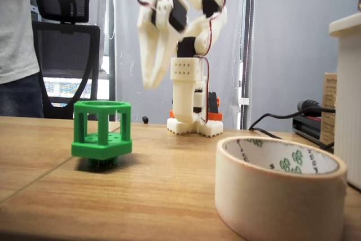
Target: Grasp a component and put it in the bin.
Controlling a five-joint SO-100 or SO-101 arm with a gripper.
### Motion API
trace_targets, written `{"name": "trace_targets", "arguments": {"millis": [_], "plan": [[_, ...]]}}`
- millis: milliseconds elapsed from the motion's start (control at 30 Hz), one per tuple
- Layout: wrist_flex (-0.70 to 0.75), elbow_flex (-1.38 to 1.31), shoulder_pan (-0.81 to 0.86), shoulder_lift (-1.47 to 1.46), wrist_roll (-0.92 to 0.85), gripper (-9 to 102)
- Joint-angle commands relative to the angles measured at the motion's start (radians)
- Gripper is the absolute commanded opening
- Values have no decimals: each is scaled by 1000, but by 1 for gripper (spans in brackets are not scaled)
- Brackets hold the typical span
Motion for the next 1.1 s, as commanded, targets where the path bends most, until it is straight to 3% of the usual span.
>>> {"name": "trace_targets", "arguments": {"millis": [0,333,700,1067], "plan": [[-3,-264,2,-121,0,4],[-3,-477,55,-233,0,9],[-15,-466,196,-230,-18,13],[-23,-282,244,-107,-25,13]]}}
